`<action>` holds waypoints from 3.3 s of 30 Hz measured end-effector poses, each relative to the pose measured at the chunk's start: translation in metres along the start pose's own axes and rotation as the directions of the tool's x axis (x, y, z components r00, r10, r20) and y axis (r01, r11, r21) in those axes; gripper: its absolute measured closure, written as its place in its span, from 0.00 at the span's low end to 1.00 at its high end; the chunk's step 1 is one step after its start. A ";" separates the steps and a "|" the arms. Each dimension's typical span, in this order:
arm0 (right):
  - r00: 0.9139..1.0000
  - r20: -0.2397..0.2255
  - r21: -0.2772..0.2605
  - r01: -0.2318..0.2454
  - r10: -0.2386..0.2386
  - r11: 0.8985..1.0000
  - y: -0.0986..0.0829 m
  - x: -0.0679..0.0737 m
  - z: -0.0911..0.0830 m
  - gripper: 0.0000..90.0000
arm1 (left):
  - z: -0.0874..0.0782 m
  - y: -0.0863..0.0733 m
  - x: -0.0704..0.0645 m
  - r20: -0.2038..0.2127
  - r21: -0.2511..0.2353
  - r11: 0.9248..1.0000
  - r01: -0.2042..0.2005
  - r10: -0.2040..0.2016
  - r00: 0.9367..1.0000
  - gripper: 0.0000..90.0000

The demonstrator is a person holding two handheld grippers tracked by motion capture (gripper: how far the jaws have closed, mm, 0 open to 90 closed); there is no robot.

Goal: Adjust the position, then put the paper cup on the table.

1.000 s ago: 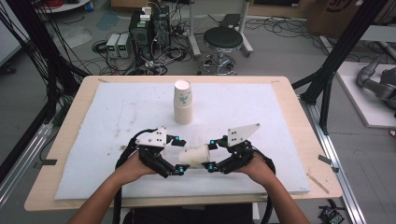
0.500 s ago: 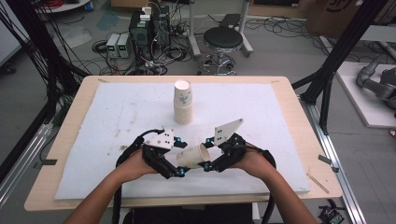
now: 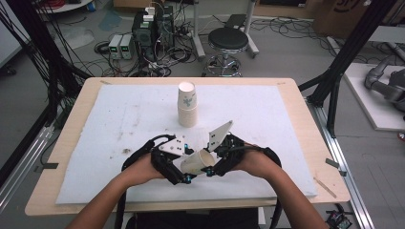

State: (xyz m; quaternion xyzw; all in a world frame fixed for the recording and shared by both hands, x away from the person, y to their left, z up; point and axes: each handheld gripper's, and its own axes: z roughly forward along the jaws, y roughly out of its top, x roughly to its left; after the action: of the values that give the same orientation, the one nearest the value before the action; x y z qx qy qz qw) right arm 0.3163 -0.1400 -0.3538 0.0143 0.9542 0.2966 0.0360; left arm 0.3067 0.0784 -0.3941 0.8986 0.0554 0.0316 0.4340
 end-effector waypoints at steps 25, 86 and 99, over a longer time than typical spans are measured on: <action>0.998 -0.011 0.111 0.057 -0.056 0.992 0.018 0.004 0.007 0.36 | 0.014 0.002 0.001 0.052 0.025 0.999 0.022 -0.024 0.998 0.41; 0.779 0.312 -0.550 -0.318 0.544 0.772 -0.140 0.010 -0.034 0.21 | -0.070 -0.089 0.022 -0.356 -0.558 0.825 0.091 -0.337 0.872 0.36; 0.782 0.311 -0.543 -0.321 0.540 0.776 -0.142 0.011 -0.032 0.21 | -0.080 -0.114 0.043 -0.444 -0.587 0.796 0.145 -0.467 0.765 0.36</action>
State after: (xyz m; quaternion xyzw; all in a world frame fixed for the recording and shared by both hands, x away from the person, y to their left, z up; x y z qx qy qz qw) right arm 0.3019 -0.2747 -0.4086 0.2980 0.7895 0.5028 0.1872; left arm 0.3328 0.2158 -0.4334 0.6726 0.3233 0.2370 0.6220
